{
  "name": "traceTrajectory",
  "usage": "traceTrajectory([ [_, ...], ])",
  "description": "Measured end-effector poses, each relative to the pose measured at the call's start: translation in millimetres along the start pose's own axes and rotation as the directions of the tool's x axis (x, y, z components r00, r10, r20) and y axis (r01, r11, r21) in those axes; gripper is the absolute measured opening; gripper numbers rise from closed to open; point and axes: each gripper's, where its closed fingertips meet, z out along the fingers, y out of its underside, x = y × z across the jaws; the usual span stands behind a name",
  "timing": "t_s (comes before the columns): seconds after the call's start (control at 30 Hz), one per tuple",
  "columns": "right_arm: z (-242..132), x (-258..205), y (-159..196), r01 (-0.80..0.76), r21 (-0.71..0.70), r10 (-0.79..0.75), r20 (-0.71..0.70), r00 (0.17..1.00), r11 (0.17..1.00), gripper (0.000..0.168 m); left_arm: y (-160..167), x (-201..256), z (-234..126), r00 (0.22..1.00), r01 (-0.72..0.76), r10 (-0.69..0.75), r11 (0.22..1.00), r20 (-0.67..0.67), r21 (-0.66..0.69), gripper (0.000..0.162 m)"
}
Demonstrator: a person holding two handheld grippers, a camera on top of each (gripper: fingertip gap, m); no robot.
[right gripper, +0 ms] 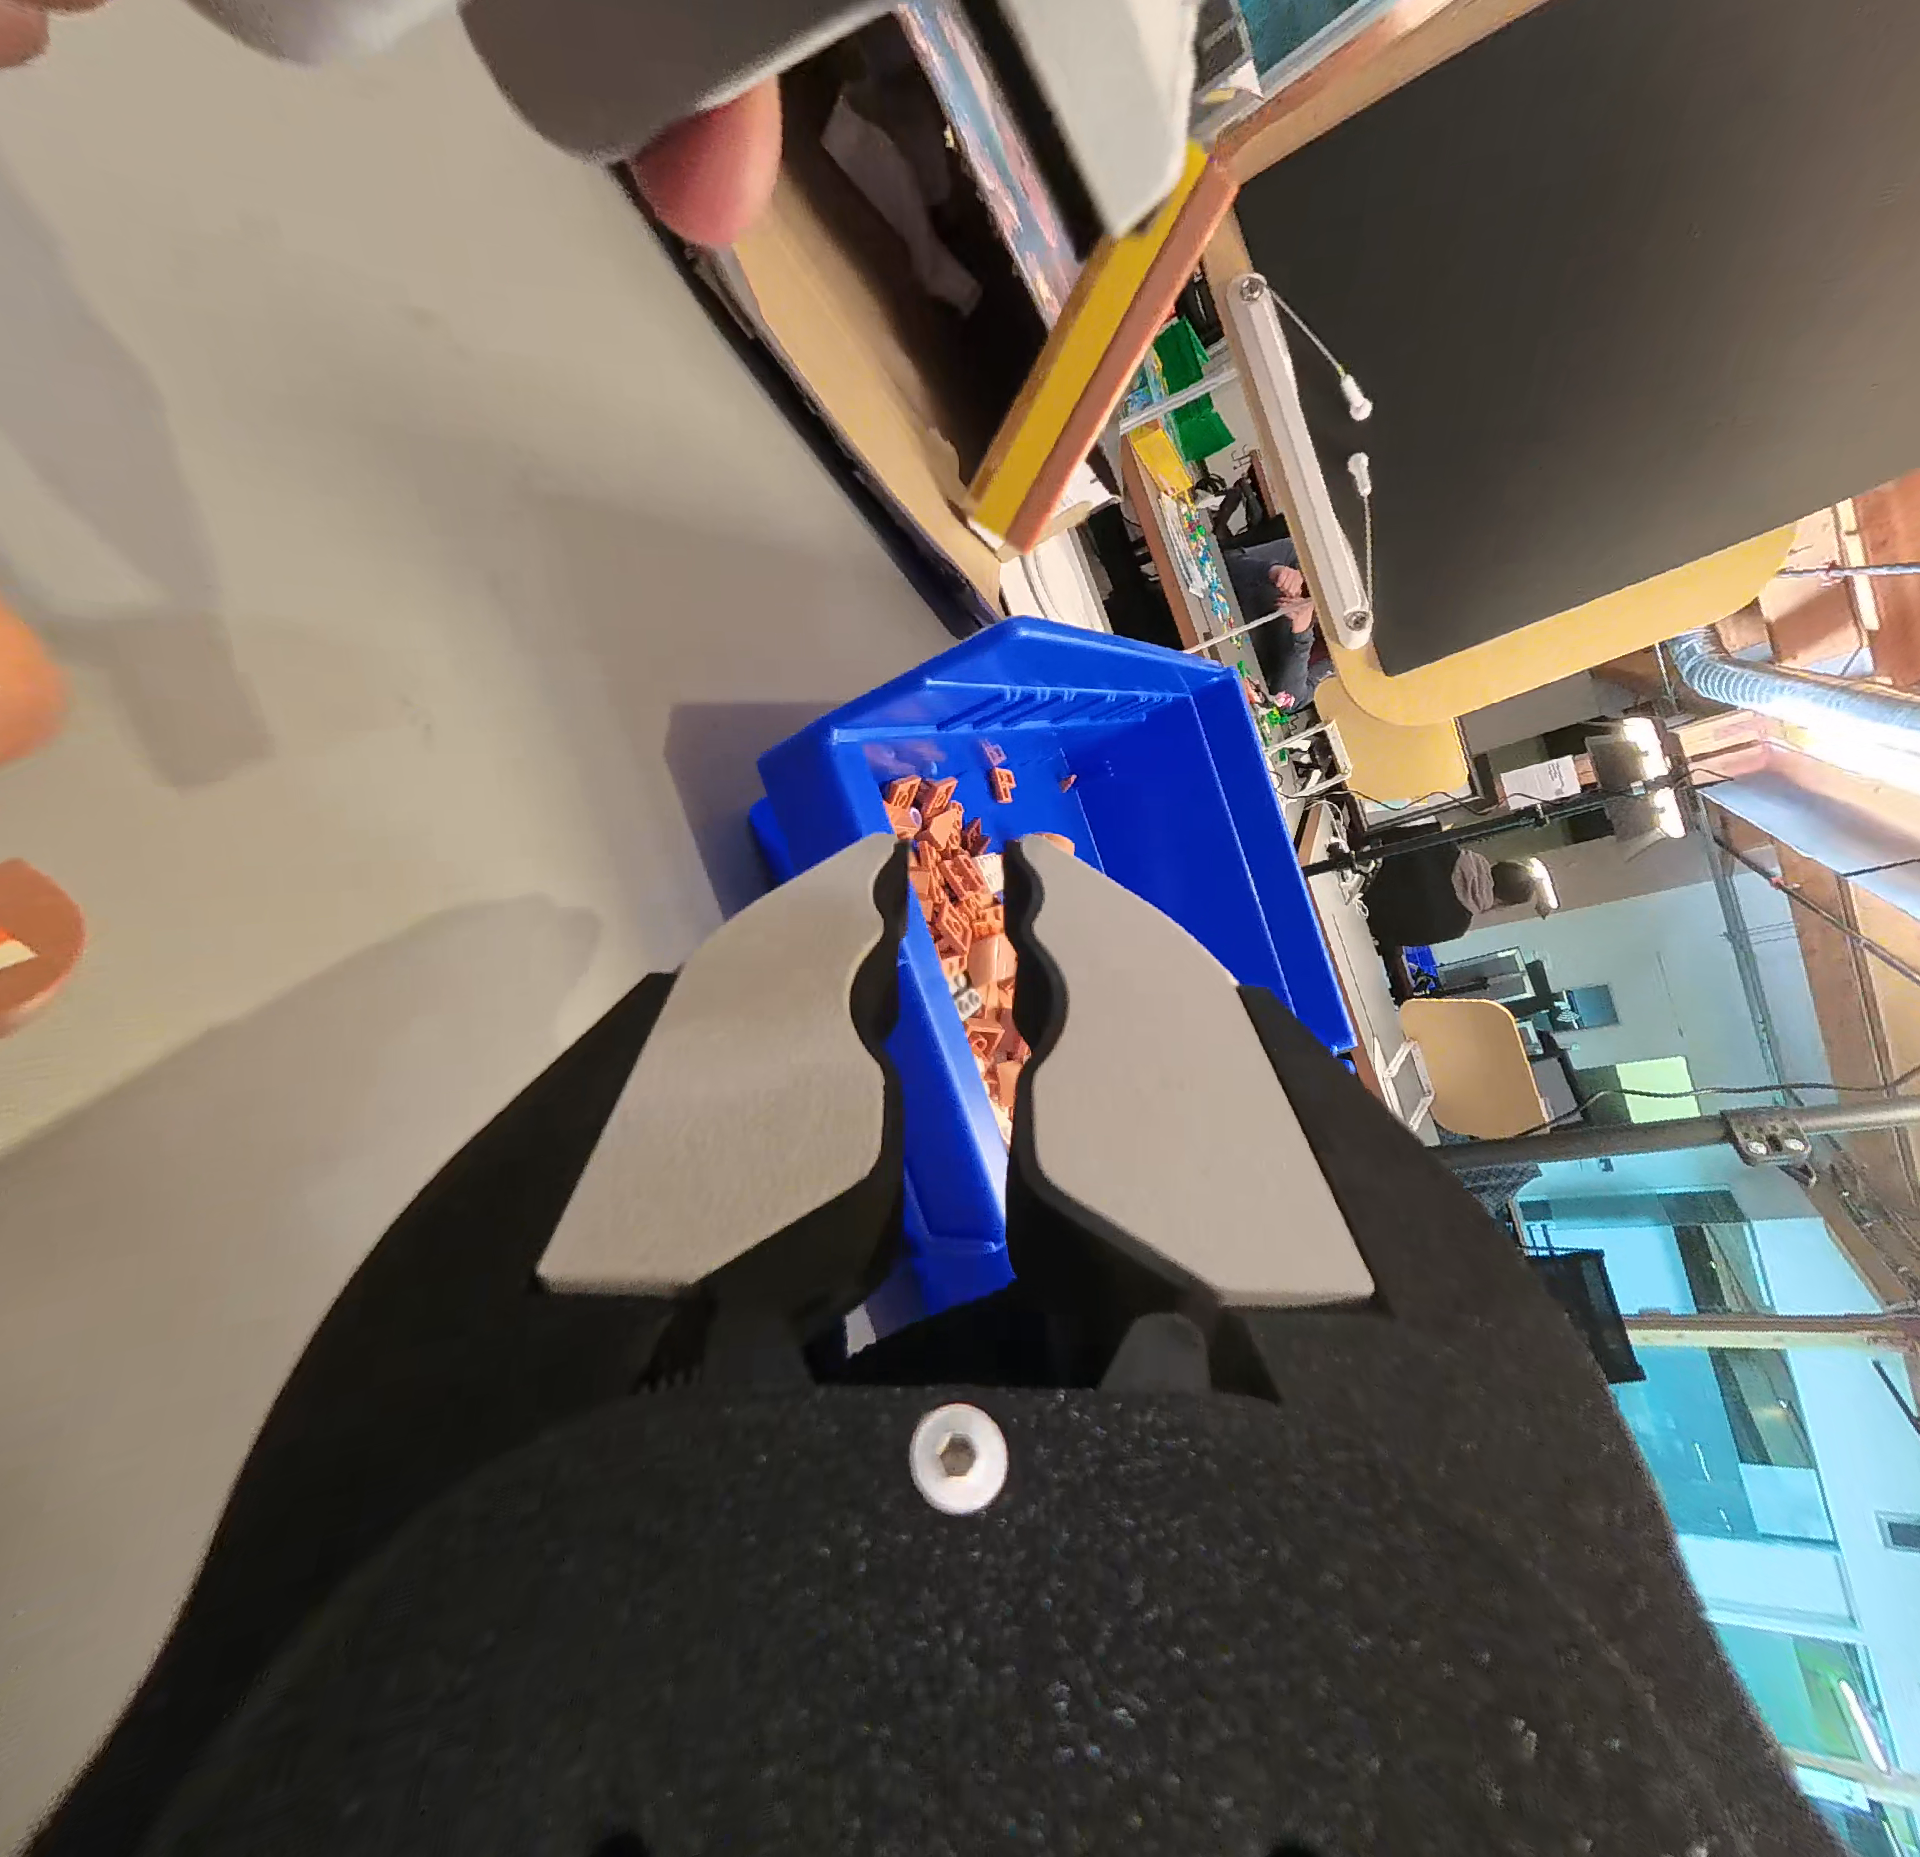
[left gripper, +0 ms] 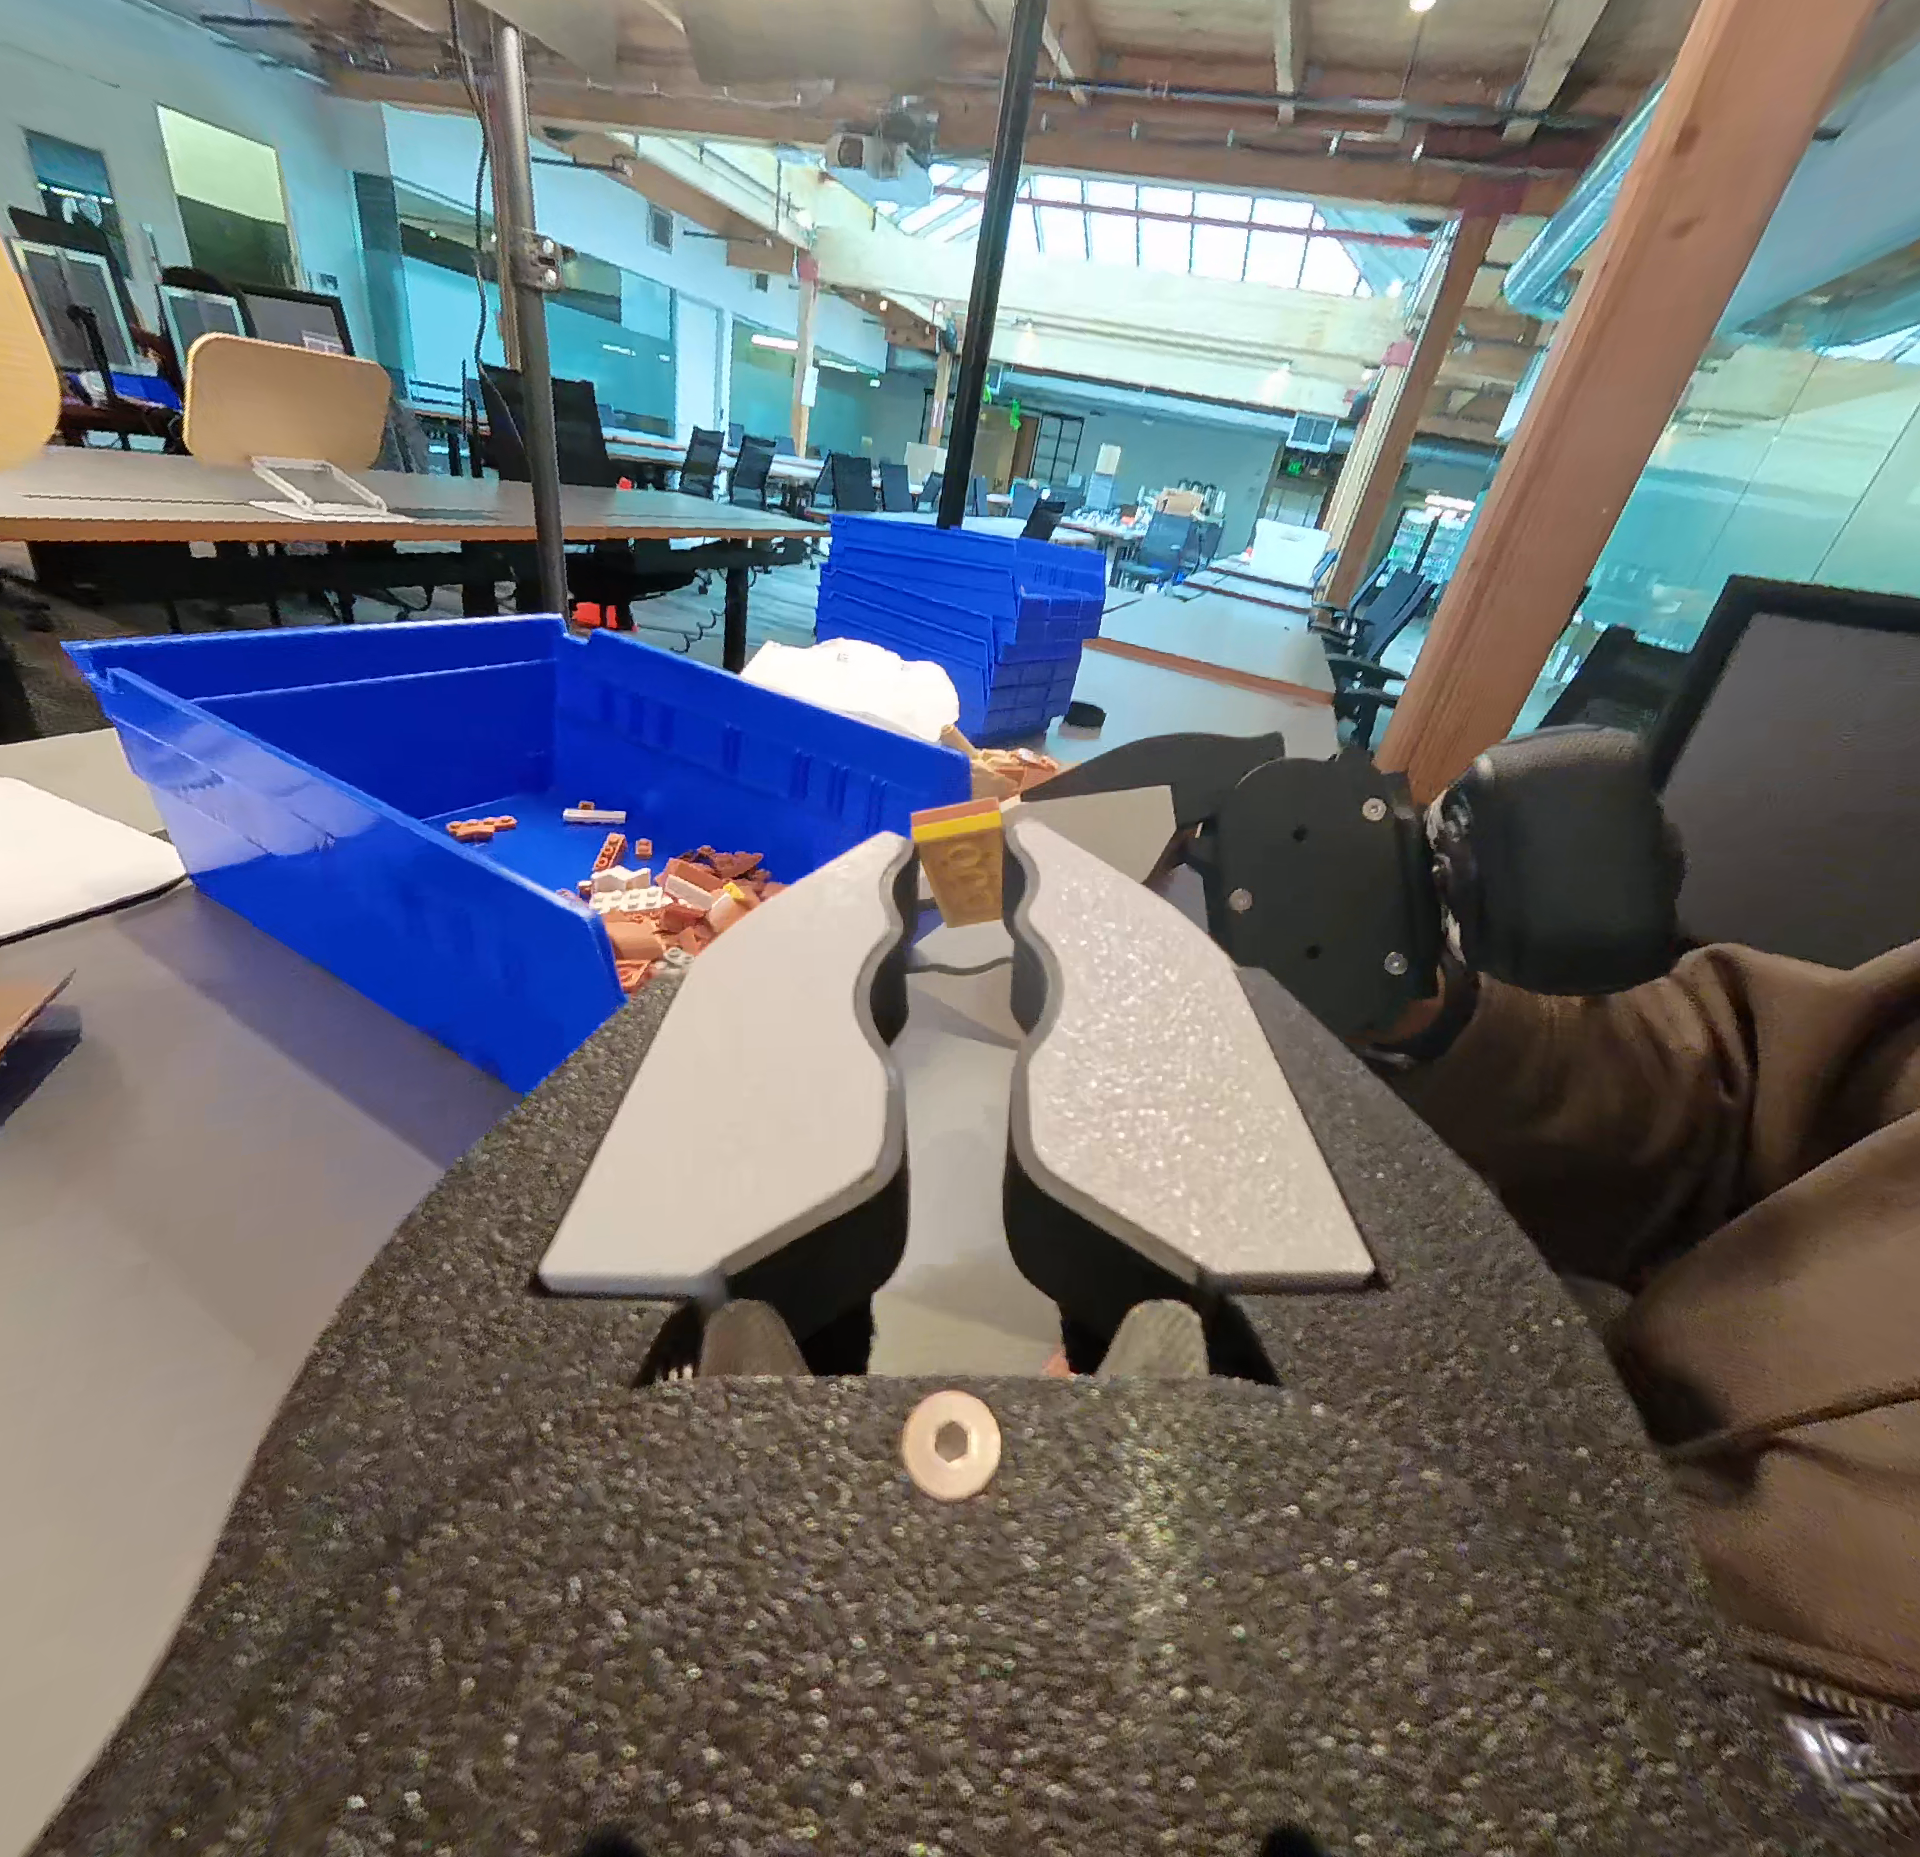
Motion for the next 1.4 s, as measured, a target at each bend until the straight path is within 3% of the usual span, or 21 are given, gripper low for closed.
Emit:
traceTrajectory([
  [0.17, 0.2, -2.1, -2.0, 0.014, 0.015, -0.014, 0.005, 1.0, 1.0, 0.016, -5.4, -12.5, -7.9, 0.988, -0.129, 0.133, 0.99, 0.079, -0.058, 0.015],
  [0.3, -1.3, -4.5, -9.7, 0.057, 0.065, -0.057, -0.004, 0.998, 0.996, 0.017, -0.6, -8.1, -7.7, 0.998, -0.059, 0.061, 0.993, 0.009, -0.107, 0.015],
  [0.47, -21.5, -7.5, -43.9, 0.197, 0.304, -0.177, -0.091, 0.98, 0.932, 0.023, 4.0, 0.3, -7.8, 0.991, 0.065, -0.079, 0.99, -0.112, -0.127, 0.015],
  [0.67, -48.7, -17.3, -71.5, 0.192, 0.529, -0.175, -0.082, 0.981, 0.826, 0.039, 8.3, 18.5, -13.4, 0.962, 0.052, -0.104, 0.978, -0.254, -0.202, 0.015],
  [1.03, -62.6, -24.4, -80.0, 0.285, 0.601, -0.253, -0.139, 0.957, 0.747, 0.051, 32.5, 44.2, -16.7, 0.918, 0.0, -0.142, 0.933, -0.37, -0.359, 0.015],
  [1.4, -58.5, -27.4, -78.8, 0.305, 0.569, -0.268, -0.149, 0.952, 0.764, 0.037, 30.7, 42.9, -13.6, 0.922, 0.025, -0.152, 0.941, -0.356, -0.338, 0.015],
])
